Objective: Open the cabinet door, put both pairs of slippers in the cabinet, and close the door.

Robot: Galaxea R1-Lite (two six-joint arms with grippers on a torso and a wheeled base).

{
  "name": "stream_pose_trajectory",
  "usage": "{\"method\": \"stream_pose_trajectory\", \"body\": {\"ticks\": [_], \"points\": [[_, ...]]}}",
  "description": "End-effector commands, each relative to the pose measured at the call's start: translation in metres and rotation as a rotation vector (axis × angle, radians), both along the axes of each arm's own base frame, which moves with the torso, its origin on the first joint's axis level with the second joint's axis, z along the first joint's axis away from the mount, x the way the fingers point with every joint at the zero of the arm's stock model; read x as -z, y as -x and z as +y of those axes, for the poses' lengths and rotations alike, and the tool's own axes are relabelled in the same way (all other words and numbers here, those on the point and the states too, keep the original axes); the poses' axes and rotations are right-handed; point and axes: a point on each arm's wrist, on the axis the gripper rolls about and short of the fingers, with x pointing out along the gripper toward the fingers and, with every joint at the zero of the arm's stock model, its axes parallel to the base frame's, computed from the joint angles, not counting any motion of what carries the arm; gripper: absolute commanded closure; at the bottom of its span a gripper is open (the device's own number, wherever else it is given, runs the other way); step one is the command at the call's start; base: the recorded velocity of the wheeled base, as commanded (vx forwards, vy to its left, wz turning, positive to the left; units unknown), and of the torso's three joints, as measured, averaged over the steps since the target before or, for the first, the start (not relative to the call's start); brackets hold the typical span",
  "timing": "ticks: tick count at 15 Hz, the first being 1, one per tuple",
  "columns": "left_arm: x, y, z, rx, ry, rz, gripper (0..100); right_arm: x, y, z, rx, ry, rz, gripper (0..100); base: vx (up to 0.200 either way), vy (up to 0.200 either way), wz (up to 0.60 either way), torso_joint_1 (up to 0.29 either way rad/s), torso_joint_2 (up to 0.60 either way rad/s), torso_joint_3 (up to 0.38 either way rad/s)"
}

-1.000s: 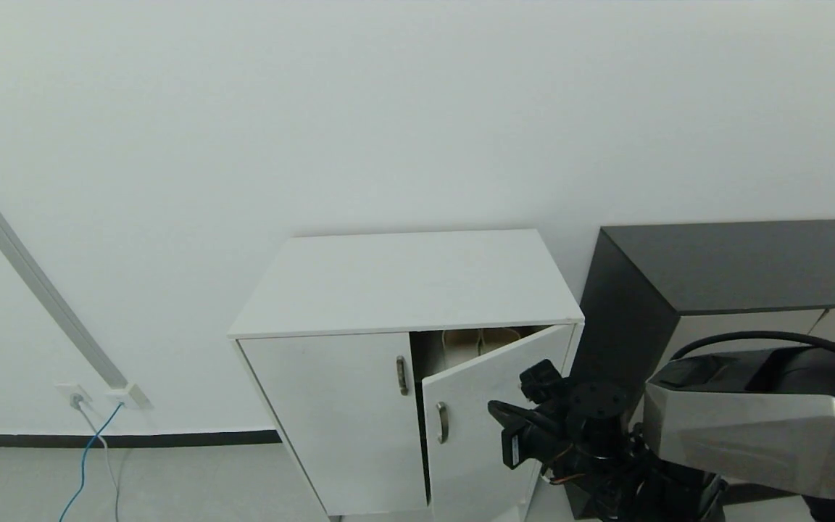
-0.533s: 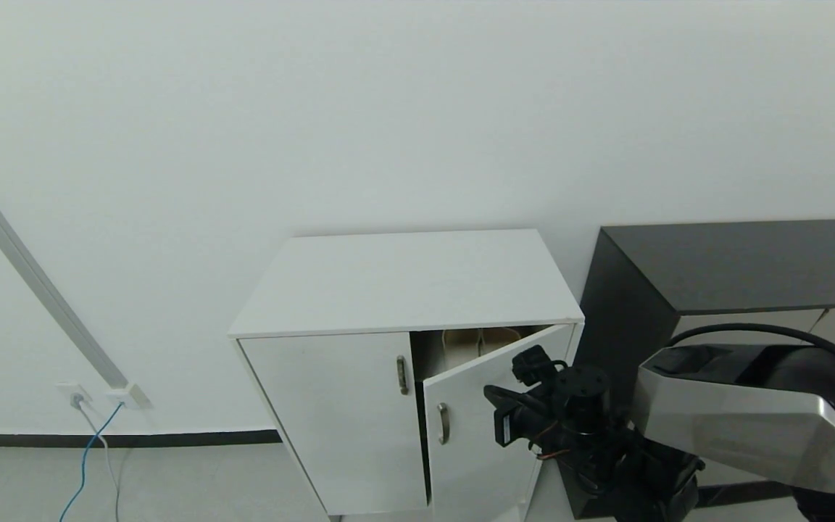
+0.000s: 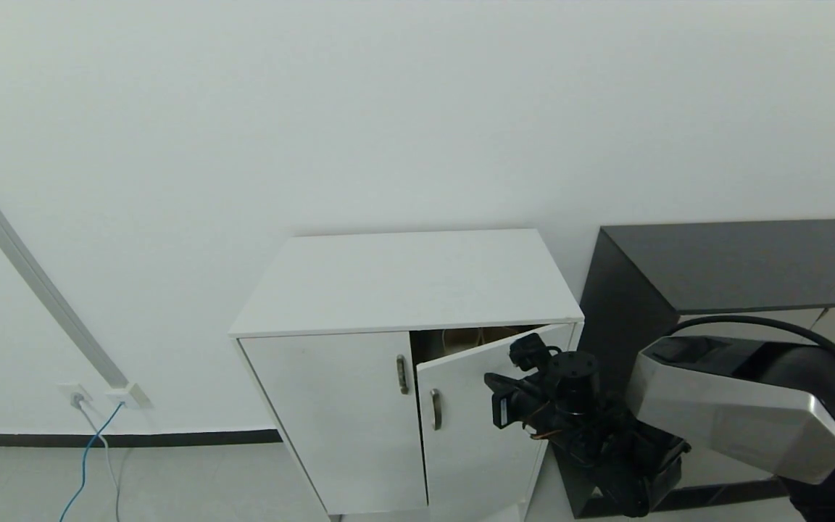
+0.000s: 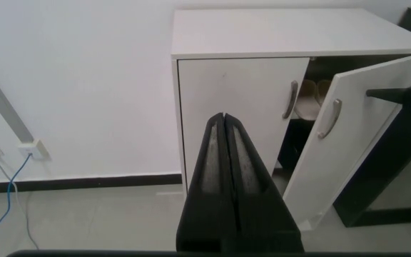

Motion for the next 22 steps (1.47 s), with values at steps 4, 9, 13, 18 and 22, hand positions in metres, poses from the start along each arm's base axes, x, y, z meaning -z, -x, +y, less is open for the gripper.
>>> {"method": "stream_pose_trajectory", "body": {"ticks": [4, 9, 13, 18, 22], "points": [[0.0, 0.0, 0.0, 0.001, 0.001, 0.002, 100, -0.001, -0.01, 0.006, 0.002, 0.001, -0.001, 100, 0.0, 0.0, 0.0, 0.0, 0.0, 0.0], [0.0, 0.0, 0.0, -0.001, 0.001, 0.002, 100, -0.003, -0.018, 0.006, 0.011, -0.006, -0.009, 100, 0.0, 0.0, 0.0, 0.0, 0.0, 0.0], [0.0, 0.0, 0.0, 0.001, 0.001, 0.0, 100, -0.004, -0.027, 0.004, 0.025, -0.004, -0.007, 100, 0.0, 0.0, 0.0, 0.0, 0.0, 0.0], [0.0, 0.0, 0.0, -0.001, 0.001, 0.002, 100, -0.003, -0.035, 0.001, 0.04, -0.005, -0.012, 100, 0.0, 0.0, 0.0, 0.0, 0.0, 0.0], [0.0, 0.0, 0.0, -0.001, 0.002, 0.0, 100, -0.005, -0.04, -0.001, 0.051, -0.007, -0.012, 100, 0.0, 0.0, 0.0, 0.0, 0.0, 0.0]]}}
